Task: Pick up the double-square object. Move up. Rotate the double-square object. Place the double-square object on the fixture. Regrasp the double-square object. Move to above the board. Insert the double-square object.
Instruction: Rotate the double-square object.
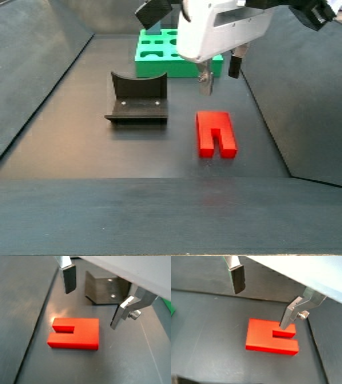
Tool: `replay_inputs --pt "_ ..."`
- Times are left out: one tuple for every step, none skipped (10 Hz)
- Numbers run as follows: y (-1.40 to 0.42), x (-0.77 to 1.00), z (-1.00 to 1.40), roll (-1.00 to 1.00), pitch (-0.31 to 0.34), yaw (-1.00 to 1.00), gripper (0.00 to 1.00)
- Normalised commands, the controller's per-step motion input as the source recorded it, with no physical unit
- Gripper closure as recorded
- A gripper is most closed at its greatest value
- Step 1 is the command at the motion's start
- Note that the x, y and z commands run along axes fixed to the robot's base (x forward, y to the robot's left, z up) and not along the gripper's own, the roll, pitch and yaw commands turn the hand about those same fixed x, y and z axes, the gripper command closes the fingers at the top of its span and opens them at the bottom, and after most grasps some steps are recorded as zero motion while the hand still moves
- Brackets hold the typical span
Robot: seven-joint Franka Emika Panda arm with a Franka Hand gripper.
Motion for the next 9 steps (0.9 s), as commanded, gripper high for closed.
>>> replay_inputs --pt "0.0 0.04 -0.01 0.0 -0.011 1.0 0.0" --pt "0.0 0.04 -0.01 0.0 -0.011 1.0 0.0" --pt "0.0 0.04 -0.01 0.0 -0.012 1.0 0.0" --pt "0.0 0.04 -0.01 0.0 -0.012 1.0 0.0" --pt "0.0 0.04 -0.01 0.0 -0.013 1.0 0.0" --pt "0.0 0.04 -0.01 0.0 -0.013 1.0 0.0" --pt "0.0 0.04 -0.01 0.0 -0.014 1.0 0.0" --pt "0.0 0.04 -0.01 0.0 -0.014 1.0 0.0" --pt "0.0 0.04 -0.01 0.0 -0.015 1.0 0.0"
